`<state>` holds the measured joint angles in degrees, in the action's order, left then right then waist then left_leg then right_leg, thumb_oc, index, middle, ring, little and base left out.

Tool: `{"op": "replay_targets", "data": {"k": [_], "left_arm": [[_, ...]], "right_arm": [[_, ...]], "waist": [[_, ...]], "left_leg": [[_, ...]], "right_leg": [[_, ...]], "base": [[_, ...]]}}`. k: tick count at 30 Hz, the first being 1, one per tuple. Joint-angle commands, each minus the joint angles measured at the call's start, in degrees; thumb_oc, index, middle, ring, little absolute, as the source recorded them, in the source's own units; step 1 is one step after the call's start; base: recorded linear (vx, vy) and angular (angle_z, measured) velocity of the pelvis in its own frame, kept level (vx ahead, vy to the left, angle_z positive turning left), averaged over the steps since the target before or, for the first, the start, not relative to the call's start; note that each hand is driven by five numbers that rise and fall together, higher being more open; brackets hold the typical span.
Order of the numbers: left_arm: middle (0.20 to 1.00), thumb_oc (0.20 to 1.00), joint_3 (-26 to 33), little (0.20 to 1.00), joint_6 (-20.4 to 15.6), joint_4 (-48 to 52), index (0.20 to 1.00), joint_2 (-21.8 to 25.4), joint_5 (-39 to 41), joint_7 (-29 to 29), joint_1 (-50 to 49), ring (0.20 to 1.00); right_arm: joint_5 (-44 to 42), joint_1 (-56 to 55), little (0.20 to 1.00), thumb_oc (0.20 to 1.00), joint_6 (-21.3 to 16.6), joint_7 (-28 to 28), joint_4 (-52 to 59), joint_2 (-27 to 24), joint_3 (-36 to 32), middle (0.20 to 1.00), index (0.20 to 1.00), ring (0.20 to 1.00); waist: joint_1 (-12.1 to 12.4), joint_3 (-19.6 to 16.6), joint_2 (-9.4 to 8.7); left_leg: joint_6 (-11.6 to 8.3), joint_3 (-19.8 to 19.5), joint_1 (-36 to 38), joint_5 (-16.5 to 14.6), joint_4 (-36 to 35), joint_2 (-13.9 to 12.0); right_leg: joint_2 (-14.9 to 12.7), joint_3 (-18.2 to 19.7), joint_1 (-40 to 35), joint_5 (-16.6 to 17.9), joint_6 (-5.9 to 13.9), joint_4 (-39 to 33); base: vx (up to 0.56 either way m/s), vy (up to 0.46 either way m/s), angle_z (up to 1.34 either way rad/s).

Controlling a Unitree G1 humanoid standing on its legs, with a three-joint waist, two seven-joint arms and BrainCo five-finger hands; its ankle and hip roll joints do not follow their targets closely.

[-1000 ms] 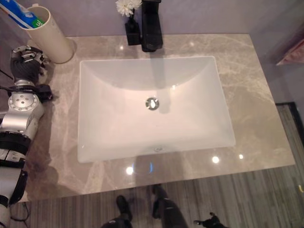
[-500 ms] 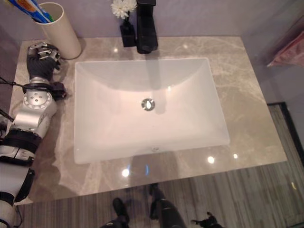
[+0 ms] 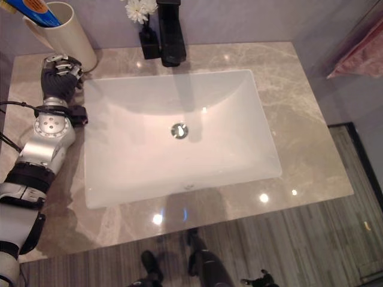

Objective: Put brush and paste in cup on sink, flatten towel.

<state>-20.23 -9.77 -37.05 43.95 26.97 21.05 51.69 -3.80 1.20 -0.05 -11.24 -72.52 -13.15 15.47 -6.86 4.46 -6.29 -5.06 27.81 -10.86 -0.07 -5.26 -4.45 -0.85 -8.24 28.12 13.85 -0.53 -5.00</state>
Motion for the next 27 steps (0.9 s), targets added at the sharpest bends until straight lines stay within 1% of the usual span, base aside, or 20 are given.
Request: {"op": "replay_targets", "data": {"k": [1,6,10,12,13,16,17,21,22,24,26,27], "left_arm": [[0.2,0.2,2.4,0.2,-1.0,0.3,0.2,0.7,-1.9,-0.9,2.0,0.2],[0.2,0.2,6.0,0.2,-0.8,-0.8,0.2,3.7,-2.1,-0.2,-1.3,0.2],[0.2,0.2,7.7,0.2,-0.5,-5.2,0.2,6.1,-1.1,1.2,-0.4,0.2],[0.2,0.2,7.9,0.2,-0.6,-6.3,0.2,6.4,-0.6,1.6,0.4,0.2],[0.2,0.2,7.5,0.2,-0.5,-8.4,0.2,7.2,0.2,2.1,2.6,0.2],[0.2,0.2,6.4,0.2,-0.4,-10.1,0.2,8.1,0.3,2.6,5.3,0.2],[0.2,0.2,5.1,0.2,-0.5,-12.1,0.2,8.7,0.8,2.9,8.1,0.2],[0.2,0.2,2.5,0.2,-0.3,-15.3,0.2,9.9,1.3,2.8,12.4,0.2],[0.2,0.2,0.7,0.2,-0.1,-16.8,0.2,11.0,1.3,2.7,15.3,0.2],[0.2,0.2,-0.2,0.2,-0.3,-18.4,0.2,11.2,2.9,2.6,17.1,0.2],[0.2,0.2,-0.9,0.2,-0.4,-18.9,0.2,11.6,2.8,2.7,18.1,0.2],[0.2,0.2,-2.1,0.2,-0.3,-19.8,0.2,11.8,2.6,2.9,20.0,0.2]], "right_arm": [[-1.9,0.1,1.0,1.0,0.4,-1.3,-0.9,-1.5,-0.4,1.0,1.0,1.0],[-2.0,0.1,1.0,1.0,0.3,-1.1,-0.8,-1.8,-1.1,1.0,1.0,1.0],[-2.1,0.0,1.0,1.0,-0.1,-1.2,0.0,-2.0,-0.9,1.0,1.0,1.0],[-2.4,0.1,1.0,1.0,-0.2,-1.3,0.1,-2.0,-1.0,1.0,1.0,1.0],[-2.5,0.2,1.0,1.0,-0.2,-1.5,0.0,-2.2,-1.0,1.0,1.0,1.0],[-2.3,0.1,1.0,1.0,-0.2,-1.4,-0.1,-2.4,-0.5,1.0,1.0,1.0],[-2.3,0.0,1.0,1.0,-0.1,-1.3,-0.4,-2.6,-0.1,1.0,1.0,1.0],[-3.2,0.8,1.0,1.0,-0.4,-1.5,0.0,-3.2,0.4,1.0,1.0,1.0],[-3.1,0.7,1.0,1.0,-0.6,-1.1,0.4,-3.7,0.9,1.0,1.0,1.0],[-2.8,0.4,1.0,1.0,-0.9,-1.0,1.0,-3.8,1.8,1.0,1.0,1.0],[-3.2,0.2,1.0,1.0,-1.1,-0.8,1.3,-3.7,1.8,1.0,1.0,1.0],[-3.5,0.3,1.0,1.0,-1.2,-0.8,1.2,-3.7,2.0,1.0,1.0,1.0]], "waist": [[0.8,2.0,3.26],[1.4,2.3,3.3],[1.2,2.5,3.09],[1.2,2.7,3.01],[1.0,3.0,2.85],[0.8,3.3,2.61],[0.7,3.6,2.45],[0.3,4.2,2.15],[0.4,4.7,1.94],[0.5,5.3,1.5],[0.5,5.5,1.25],[0.5,5.9,0.81]], "left_leg": [[-4.06,-5.3,-0.3,3.7,0.3,-5.9],[-3.94,-5.0,-0.1,3.5,0.3,-5.8],[-3.9,-4.3,-0.1,3.6,0.3,-5.8],[-3.9,-4.3,-0.1,3.6,0.3,-5.8],[-3.82,-4.1,-0.1,3.5,0.3,-5.8],[-3.75,-4.0,-0.1,3.4,0.3,-5.7],[-3.76,-3.9,-0.1,3.5,0.3,-5.8],[-3.81,-3.9,-0.8,3.7,0.3,-5.8],[-3.75,-4.1,-1.6,3.9,0.3,-5.8],[-3.64,-4.1,-2.2,3.8,0.3,-5.9],[-3.64,-4.0,-2.4,4.0,0.3,-6.0],[-3.73,-3.9,-2.8,4.2,0.3,-6.2]], "right_leg": [[-1.7,1.5,-6.6,-4.8,7.86,0.0],[-1.7,1.2,-6.8,-4.8,7.99,0.0],[-1.3,1.6,-6.5,-4.6,8.06,0.0],[-1.3,1.6,-6.4,-4.5,8.1,0.0],[-1.2,1.8,-6.2,-4.4,8.17,0.0],[-1.1,2.0,-6.0,-4.3,8.26,0.0],[-1.0,2.3,-5.9,-4.2,8.38,0.0],[-0.9,2.6,-5.2,-3.6,8.65,0.0],[-0.8,2.6,-4.7,-3.3,8.86,0.0],[-0.6,2.6,-4.3,-2.9,9.06,0.0],[-0.4,2.7,-4.1,-2.7,9.1,0.0],[-0.2,2.9,-3.8,-2.4,9.13,0.0]], "base": [[0.0,0.0,0.0],[0.0,-0.005,-0.03],[0.0,-0.005,-0.05],[0.0,-0.001,-0.08],[0.0,-0.006,-0.07],[0.0,-0.003,-0.01],[0.0,0.0,0.0],[0.0,0.001,-0.01],[-0.01,-0.004,-0.05],[0.0,0.0,0.0],[0.01,-0.005,-0.02],[0.03,-0.008,-0.06]]}}
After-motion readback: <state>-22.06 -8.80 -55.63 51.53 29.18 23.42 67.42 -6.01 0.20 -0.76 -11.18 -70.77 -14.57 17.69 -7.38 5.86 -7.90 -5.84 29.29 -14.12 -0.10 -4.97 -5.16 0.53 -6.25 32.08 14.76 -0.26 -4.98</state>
